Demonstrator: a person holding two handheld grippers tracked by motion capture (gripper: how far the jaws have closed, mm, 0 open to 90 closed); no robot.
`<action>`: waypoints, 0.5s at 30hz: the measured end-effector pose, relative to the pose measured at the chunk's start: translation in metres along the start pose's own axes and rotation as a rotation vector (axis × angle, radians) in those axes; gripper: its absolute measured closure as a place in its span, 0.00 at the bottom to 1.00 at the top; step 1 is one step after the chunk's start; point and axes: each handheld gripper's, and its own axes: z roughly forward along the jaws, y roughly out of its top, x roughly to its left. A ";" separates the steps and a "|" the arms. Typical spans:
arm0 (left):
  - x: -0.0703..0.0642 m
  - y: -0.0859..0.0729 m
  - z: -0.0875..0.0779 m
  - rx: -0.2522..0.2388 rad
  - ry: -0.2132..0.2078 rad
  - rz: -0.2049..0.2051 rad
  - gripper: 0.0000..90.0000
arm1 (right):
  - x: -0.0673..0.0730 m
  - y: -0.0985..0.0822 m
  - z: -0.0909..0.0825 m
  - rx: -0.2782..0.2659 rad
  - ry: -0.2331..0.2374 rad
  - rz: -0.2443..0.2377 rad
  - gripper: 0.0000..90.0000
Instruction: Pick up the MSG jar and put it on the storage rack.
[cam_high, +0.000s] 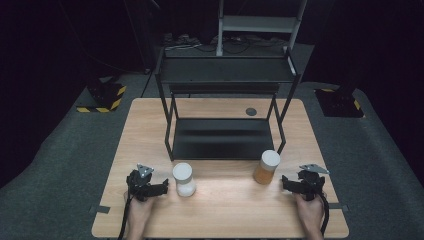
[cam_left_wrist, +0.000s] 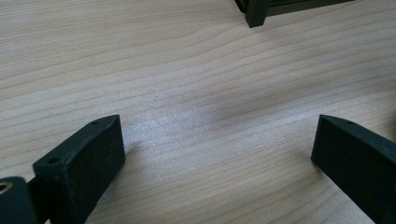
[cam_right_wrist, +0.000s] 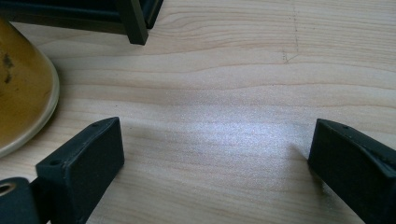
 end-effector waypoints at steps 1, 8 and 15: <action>0.000 0.000 0.000 0.001 -0.001 0.001 0.03 | 0.000 0.000 0.000 0.000 0.000 0.000 0.03; 0.003 0.007 -0.002 0.042 -0.003 0.004 0.01 | 0.000 0.000 0.000 0.000 0.000 0.000 0.03; 0.010 0.008 -0.016 0.064 -0.035 0.022 0.01 | 0.000 0.000 0.000 0.000 0.000 0.000 0.03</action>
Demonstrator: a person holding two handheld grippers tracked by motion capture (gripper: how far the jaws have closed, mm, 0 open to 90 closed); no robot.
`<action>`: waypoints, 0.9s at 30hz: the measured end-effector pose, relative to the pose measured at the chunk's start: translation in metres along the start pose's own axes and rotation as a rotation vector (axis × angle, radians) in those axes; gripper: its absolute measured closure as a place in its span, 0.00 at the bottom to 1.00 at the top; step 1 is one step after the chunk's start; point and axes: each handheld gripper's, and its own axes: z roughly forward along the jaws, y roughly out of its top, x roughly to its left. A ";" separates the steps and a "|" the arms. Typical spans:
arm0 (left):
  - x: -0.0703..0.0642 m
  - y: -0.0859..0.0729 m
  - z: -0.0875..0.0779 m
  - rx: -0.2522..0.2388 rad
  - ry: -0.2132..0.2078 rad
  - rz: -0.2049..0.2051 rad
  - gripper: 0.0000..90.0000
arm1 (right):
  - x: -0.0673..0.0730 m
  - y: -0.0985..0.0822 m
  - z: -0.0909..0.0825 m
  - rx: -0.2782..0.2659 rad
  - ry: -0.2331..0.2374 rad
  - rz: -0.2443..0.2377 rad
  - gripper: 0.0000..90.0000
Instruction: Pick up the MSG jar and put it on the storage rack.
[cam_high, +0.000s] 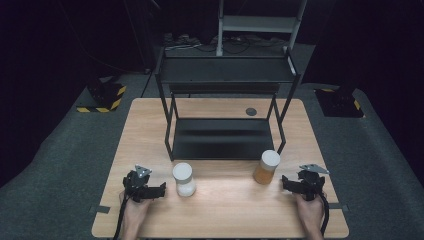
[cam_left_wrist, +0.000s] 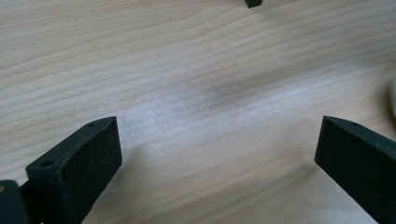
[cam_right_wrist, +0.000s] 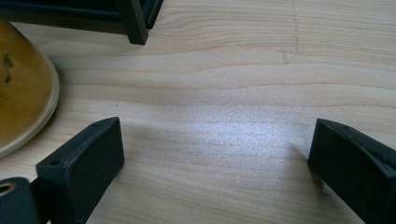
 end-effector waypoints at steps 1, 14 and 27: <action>0.003 0.001 -0.002 0.007 -0.016 -0.005 0.01 | 0.000 0.000 0.000 0.000 0.000 0.000 0.03; 0.017 0.012 -0.032 0.043 -0.174 0.074 0.01 | 0.000 0.000 0.000 0.000 0.000 0.000 0.03; -0.003 0.035 -0.040 0.062 -0.253 0.198 0.04 | 0.000 0.000 0.000 0.000 0.000 0.000 0.03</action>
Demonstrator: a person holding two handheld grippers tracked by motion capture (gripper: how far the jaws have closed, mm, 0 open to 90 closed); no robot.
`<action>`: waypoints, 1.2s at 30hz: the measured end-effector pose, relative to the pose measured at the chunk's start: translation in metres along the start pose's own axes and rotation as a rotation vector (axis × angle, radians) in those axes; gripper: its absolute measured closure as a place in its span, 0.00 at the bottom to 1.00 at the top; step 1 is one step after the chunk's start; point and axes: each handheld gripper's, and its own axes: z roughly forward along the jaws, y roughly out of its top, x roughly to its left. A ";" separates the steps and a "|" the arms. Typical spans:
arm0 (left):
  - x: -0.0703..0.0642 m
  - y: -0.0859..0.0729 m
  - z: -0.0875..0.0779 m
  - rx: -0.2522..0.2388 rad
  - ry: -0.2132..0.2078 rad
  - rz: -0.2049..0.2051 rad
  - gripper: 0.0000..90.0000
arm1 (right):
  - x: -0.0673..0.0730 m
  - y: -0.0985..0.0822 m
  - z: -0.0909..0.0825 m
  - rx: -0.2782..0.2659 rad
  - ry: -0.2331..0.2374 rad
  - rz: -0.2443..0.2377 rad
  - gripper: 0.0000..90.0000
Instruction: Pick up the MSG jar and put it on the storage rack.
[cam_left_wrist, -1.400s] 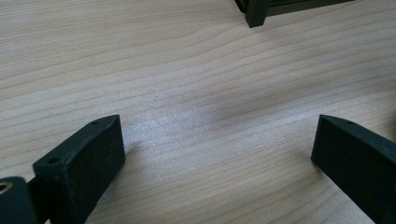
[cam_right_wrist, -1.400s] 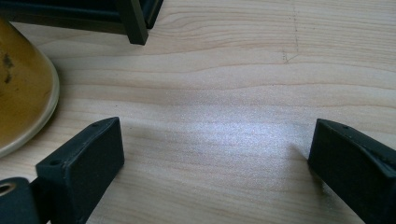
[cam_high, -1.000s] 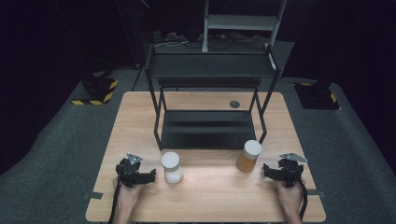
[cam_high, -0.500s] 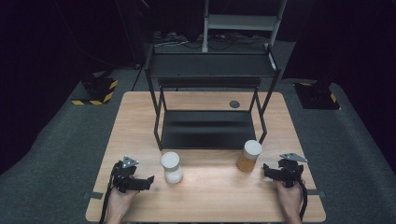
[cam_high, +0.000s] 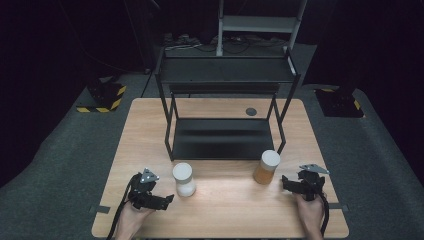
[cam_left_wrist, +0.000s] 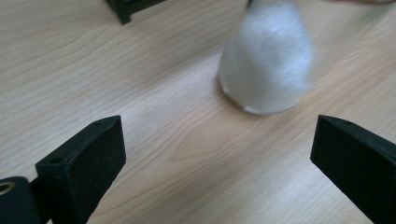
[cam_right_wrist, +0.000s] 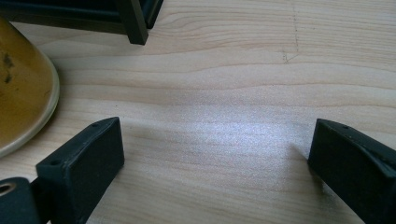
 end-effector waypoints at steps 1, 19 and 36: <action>-0.004 0.006 0.001 0.008 -0.005 0.020 0.04 | 0.000 0.000 0.000 0.000 0.000 0.000 0.03; -0.017 0.056 0.014 0.075 -0.053 0.078 0.08 | 0.000 0.000 0.000 0.000 0.000 0.000 0.03; -0.029 0.087 0.027 0.116 -0.045 0.137 0.16 | 0.000 0.000 0.000 0.000 0.000 0.000 0.03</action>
